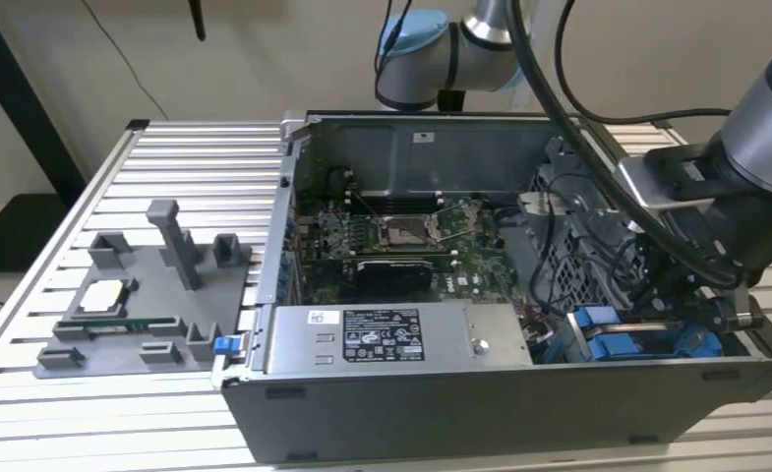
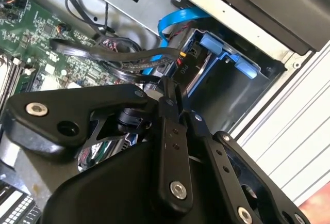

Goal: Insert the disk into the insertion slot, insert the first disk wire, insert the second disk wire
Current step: 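Insert the second disk wire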

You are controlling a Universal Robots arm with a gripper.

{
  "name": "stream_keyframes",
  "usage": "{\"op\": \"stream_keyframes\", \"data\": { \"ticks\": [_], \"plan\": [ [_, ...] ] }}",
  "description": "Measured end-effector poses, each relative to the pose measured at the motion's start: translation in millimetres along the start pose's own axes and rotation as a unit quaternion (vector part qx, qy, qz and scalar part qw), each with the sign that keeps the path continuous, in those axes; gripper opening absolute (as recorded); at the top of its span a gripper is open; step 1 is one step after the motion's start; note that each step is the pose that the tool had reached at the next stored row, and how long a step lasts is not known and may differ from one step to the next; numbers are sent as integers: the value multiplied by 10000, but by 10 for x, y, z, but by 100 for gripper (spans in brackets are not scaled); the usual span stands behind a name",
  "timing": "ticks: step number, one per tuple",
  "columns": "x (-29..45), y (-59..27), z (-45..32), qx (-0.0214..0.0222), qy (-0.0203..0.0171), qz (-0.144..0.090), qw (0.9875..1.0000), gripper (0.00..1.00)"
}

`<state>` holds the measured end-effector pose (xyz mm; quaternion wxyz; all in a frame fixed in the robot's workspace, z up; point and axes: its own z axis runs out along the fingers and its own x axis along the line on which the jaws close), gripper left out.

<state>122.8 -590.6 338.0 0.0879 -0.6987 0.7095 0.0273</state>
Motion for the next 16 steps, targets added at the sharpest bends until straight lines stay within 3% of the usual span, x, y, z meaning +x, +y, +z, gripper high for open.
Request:
{"op": "stream_keyframes", "data": {
  "ticks": [5, 6, 16],
  "plan": [
    [8, 4, 49, -1, 5, 0, 10000, 0],
    [9, 5, 49, -2, -2, 1, 10000, 100],
    [-53, -27, -319, -6, 3, 1, 10000, 100]
  ]
}}
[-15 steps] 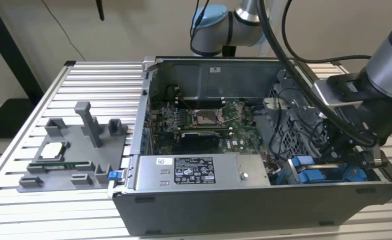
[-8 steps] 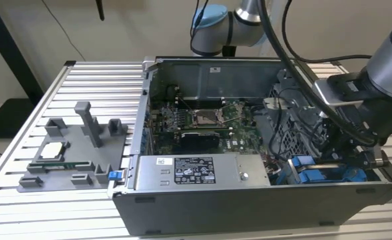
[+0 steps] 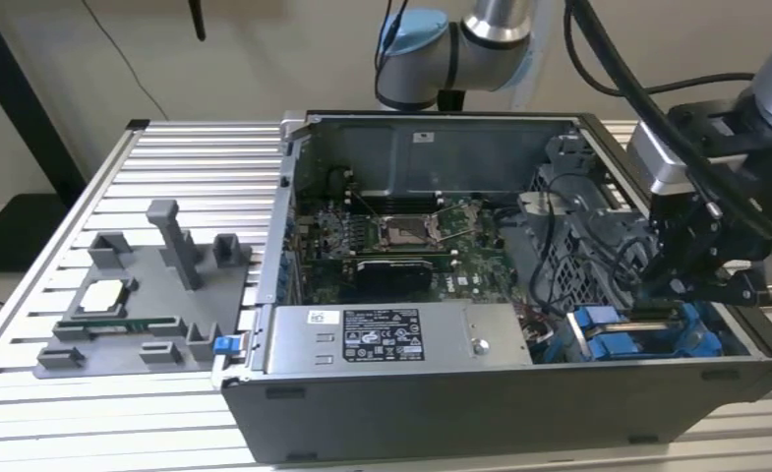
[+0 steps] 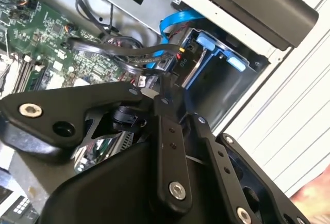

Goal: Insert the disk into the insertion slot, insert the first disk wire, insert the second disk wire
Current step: 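Insert the second disk wire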

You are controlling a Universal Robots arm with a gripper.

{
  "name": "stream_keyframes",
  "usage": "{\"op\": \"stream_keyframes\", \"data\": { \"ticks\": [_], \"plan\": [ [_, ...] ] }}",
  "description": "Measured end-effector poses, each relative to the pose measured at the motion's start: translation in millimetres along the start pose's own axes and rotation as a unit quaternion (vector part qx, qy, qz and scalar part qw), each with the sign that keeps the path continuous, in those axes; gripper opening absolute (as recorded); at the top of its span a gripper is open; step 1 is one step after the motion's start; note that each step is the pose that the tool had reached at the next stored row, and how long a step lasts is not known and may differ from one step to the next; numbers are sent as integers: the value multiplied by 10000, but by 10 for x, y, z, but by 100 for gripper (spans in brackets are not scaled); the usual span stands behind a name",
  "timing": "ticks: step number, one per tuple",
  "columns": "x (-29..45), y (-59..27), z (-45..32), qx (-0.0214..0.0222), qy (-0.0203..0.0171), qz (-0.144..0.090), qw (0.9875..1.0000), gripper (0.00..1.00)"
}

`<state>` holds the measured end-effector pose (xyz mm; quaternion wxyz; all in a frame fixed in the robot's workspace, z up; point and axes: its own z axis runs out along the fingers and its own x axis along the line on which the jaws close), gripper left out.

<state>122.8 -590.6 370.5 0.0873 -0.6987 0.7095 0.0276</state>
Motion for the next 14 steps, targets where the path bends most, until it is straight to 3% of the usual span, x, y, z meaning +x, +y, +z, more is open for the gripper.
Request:
{"op": "stream_keyframes", "data": {
  "ticks": [5, 10, 14],
  "plan": [
    [-11, -6, -66, -32, 41, 2, 10000, 100],
    [-17, -9, -105, -78, 120, 3, 9999, 100],
    [-41, -21, -248, -84, 135, 3, 9999, 100]
  ]
}}
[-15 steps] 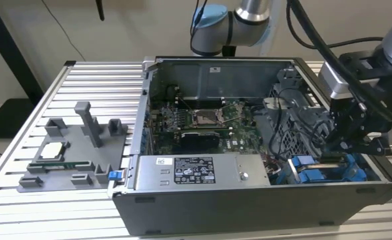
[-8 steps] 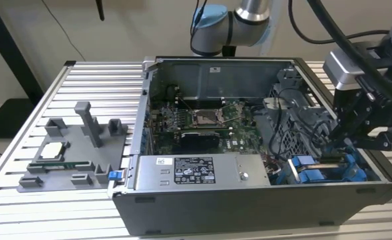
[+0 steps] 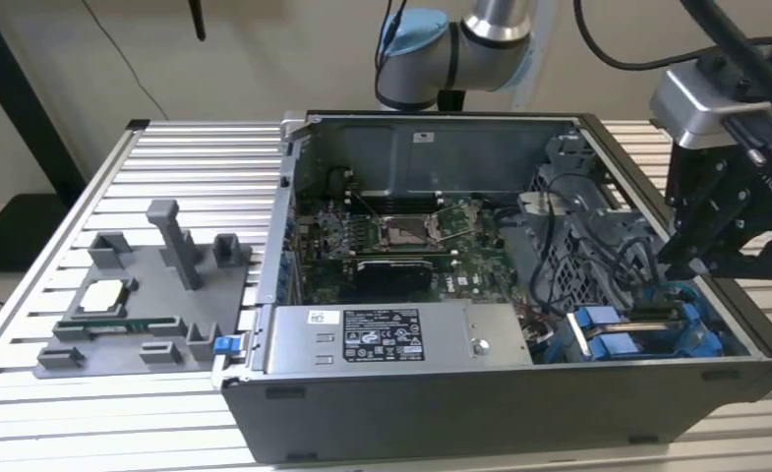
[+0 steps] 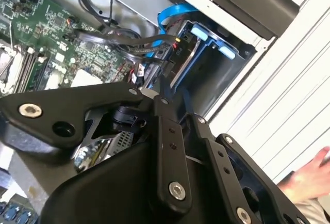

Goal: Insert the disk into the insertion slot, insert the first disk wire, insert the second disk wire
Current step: 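Insert the second disk wire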

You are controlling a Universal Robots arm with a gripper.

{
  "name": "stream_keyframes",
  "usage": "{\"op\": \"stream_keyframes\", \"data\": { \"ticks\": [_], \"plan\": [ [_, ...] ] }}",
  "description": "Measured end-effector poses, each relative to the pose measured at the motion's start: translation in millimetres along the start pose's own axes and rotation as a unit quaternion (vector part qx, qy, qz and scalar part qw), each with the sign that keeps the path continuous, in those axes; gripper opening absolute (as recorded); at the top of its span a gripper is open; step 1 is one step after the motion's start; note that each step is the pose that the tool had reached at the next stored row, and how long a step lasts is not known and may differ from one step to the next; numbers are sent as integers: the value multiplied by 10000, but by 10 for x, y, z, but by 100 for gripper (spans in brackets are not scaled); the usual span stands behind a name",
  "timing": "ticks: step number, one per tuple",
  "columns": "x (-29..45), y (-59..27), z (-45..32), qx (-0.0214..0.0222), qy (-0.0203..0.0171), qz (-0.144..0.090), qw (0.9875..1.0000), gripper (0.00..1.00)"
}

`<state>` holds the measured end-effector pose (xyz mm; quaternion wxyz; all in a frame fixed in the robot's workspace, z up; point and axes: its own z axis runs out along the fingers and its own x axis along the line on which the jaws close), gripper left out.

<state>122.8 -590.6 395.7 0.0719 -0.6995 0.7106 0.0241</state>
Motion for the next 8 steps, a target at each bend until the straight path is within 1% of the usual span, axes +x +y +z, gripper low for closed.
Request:
{"op": "stream_keyframes", "data": {
  "ticks": [1, 2, 8],
  "plan": [
    [-6, -3, -44, 0, 0, 0, 10000, 100],
    [-8, -4, -55, 0, 2, -1, 10000, 100],
    [-7, -4, -54, 0, 0, 0, 10000, 100]
  ]
}}
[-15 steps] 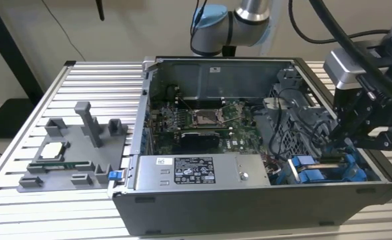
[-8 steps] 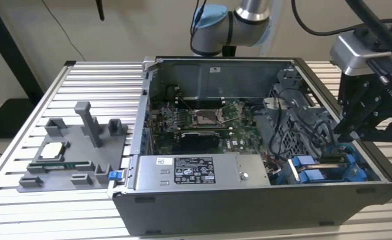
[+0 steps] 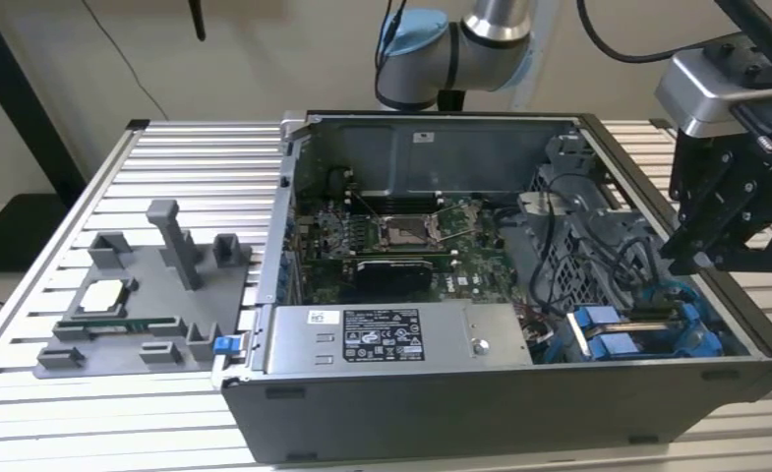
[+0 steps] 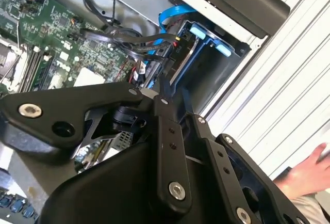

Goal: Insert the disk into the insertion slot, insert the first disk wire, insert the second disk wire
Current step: 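Insert the second disk wire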

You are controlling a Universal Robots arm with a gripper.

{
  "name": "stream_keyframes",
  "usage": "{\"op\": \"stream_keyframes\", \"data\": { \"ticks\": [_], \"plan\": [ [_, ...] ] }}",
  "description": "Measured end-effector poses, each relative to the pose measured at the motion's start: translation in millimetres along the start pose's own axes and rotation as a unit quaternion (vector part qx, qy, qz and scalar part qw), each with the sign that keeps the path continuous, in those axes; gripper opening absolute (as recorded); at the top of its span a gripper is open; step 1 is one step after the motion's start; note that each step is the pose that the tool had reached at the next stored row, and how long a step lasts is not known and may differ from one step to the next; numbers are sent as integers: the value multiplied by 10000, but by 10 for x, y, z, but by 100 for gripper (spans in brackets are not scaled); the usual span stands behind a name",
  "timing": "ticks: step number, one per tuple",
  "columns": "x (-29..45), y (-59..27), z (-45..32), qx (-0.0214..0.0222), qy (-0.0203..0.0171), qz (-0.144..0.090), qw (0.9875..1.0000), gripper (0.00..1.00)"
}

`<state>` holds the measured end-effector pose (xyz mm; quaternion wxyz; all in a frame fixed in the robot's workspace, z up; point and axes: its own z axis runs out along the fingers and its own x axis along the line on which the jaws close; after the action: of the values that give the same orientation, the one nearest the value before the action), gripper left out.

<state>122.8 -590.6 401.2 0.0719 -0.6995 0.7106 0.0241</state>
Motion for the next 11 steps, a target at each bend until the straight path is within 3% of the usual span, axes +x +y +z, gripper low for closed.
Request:
{"op": "stream_keyframes", "data": {
  "ticks": [11],
  "plan": [
    [0, 0, 0, 0, -1, 0, 10000, 100]
  ]
}}
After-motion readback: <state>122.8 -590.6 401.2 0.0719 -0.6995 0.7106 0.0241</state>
